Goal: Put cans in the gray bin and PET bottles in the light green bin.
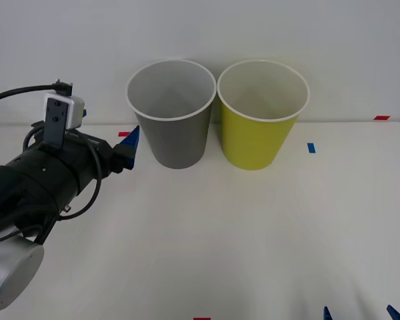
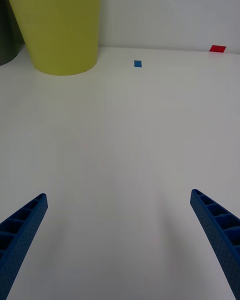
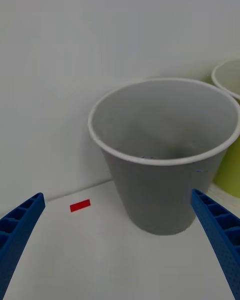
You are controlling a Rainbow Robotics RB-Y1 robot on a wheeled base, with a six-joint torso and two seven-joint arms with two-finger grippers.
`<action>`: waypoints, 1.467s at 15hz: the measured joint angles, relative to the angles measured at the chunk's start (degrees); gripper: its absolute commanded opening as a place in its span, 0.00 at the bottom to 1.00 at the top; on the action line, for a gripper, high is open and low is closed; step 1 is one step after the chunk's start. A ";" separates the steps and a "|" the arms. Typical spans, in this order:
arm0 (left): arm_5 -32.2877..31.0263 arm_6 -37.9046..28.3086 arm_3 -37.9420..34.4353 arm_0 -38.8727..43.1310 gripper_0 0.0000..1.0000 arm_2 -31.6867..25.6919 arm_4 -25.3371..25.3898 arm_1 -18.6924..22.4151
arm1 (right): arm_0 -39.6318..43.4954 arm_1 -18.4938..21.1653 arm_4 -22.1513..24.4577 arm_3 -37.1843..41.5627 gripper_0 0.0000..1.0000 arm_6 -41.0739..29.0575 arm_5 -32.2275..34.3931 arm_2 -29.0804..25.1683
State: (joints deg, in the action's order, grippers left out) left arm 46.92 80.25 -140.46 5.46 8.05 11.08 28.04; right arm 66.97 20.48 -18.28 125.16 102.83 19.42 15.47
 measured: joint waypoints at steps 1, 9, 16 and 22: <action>-1.29 0.07 -0.18 2.21 1.00 0.01 -0.04 0.20 | 0.00 0.00 0.00 0.00 1.00 0.00 0.00 0.00; -14.07 0.53 -0.08 20.87 1.00 0.18 0.36 1.34 | 0.00 0.00 0.00 0.00 1.00 0.00 0.00 0.00; -43.69 0.33 18.01 25.59 1.00 4.09 -2.45 -0.94 | 0.00 0.00 0.00 0.00 1.00 0.00 0.00 0.00; -58.94 -1.22 25.75 33.48 1.00 4.90 -4.60 -1.55 | 0.00 0.00 0.00 0.00 1.00 0.00 0.00 0.00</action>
State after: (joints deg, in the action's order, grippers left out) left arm -12.02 79.03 -114.71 38.94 12.95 6.47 26.49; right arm 66.97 20.48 -18.28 125.16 102.83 19.42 15.47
